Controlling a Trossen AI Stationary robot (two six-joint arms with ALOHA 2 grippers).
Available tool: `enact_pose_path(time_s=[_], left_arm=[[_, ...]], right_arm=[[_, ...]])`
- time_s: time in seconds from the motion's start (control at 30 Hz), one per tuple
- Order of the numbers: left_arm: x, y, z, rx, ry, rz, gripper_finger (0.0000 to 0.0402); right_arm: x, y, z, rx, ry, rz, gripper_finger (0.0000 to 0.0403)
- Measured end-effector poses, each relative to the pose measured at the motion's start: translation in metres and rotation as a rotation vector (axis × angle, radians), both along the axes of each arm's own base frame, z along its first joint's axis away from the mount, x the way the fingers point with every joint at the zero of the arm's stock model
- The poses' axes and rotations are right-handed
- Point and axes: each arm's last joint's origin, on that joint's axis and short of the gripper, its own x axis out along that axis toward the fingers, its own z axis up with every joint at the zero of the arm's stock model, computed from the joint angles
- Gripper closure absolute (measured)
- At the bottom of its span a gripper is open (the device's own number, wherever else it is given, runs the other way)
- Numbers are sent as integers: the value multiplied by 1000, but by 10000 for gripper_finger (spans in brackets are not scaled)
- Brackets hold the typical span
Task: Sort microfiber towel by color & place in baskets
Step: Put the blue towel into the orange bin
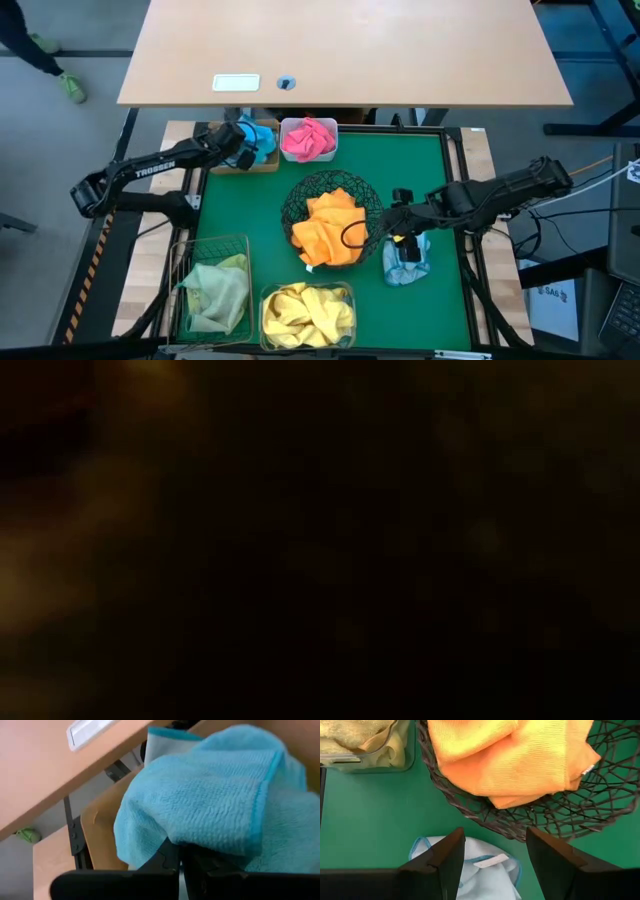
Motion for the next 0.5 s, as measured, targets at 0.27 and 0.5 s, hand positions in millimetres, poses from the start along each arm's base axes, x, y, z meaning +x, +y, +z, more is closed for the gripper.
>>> enact_pose_path(time_s=[0.27,0.5], left_arm=[[0,0,-2,19,-12,9,371],[1,1,-2,20,-92,77,328]], right_arm=[[0,0,-9,3,16,-15,191],[-2,3,-14,118,66,-78,191]])
